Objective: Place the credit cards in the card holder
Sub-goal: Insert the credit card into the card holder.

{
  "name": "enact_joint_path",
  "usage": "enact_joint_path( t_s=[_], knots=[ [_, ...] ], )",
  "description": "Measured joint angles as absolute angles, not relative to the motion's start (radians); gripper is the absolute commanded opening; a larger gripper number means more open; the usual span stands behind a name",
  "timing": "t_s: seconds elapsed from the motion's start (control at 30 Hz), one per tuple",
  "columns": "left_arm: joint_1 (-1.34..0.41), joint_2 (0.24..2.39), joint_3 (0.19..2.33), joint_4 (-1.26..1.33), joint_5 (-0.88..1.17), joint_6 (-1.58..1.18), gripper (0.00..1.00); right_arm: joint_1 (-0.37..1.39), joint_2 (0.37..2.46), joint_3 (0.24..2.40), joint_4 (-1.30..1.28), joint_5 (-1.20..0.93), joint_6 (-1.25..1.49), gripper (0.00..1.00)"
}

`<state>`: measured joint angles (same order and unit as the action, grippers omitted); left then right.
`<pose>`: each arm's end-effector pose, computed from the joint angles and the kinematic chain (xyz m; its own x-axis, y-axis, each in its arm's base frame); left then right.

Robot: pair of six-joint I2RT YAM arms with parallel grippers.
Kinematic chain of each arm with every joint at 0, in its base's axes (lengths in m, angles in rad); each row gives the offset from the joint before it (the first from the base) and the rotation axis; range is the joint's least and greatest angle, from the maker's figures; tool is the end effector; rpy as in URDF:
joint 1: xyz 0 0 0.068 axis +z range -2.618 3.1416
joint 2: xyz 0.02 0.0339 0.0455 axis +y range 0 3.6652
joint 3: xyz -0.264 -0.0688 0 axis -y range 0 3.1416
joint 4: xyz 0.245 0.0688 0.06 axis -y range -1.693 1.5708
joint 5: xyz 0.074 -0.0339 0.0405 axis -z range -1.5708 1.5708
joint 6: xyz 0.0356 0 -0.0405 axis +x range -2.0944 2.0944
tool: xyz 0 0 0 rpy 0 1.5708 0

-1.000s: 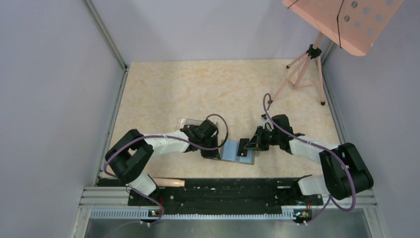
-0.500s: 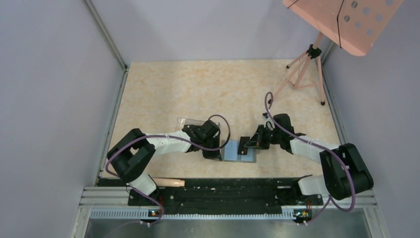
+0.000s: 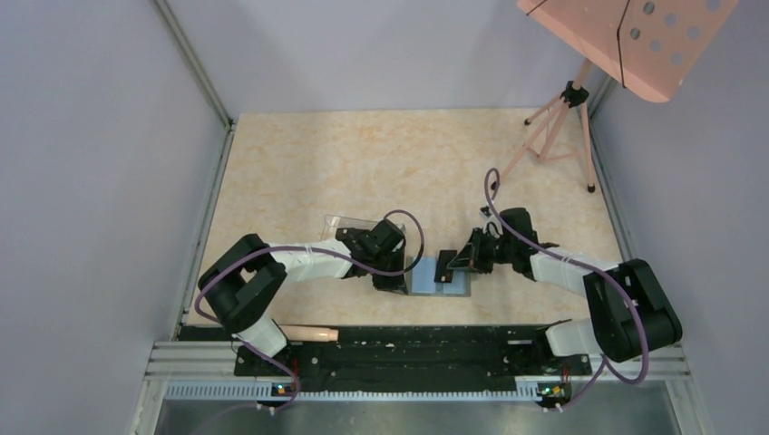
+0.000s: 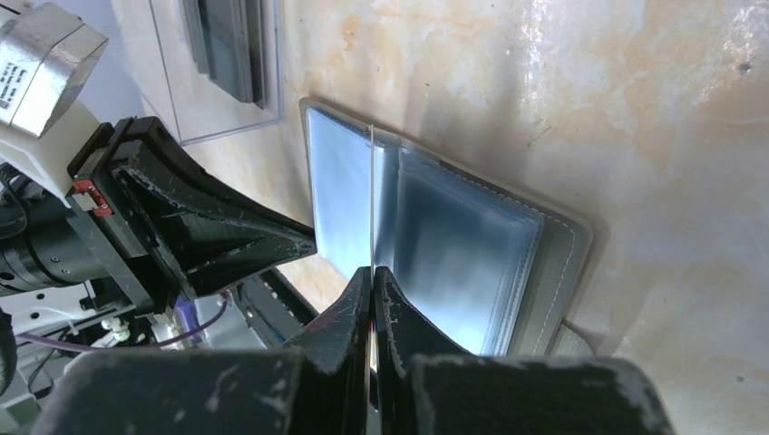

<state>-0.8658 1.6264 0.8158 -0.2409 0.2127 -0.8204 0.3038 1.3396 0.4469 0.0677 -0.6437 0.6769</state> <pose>0.1893 -0.2341 0.1464 -0.9778 0.0460 -0.2044 0.1425 0.8612 -0.4880 0.2126 0.0890 0.1420 -0.9397 0.2305 -0.2528 -0.0504 0.6376 0.7687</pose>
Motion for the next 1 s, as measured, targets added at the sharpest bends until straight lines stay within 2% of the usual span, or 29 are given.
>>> enact_joint_path(
  t_s=[0.23, 1.0],
  knots=[
    [-0.868, 1.628, 0.820, -0.246, 0.213, -0.820, 0.00, 0.303, 1.407, 0.446, 0.092, -0.674, 0.706, 0.00],
    [-0.885, 1.654, 0.857, -0.281, 0.212, -0.807, 0.00, 0.275, 1.409, 0.398, 0.148, -0.720, 0.778, 0.00]
  ],
)
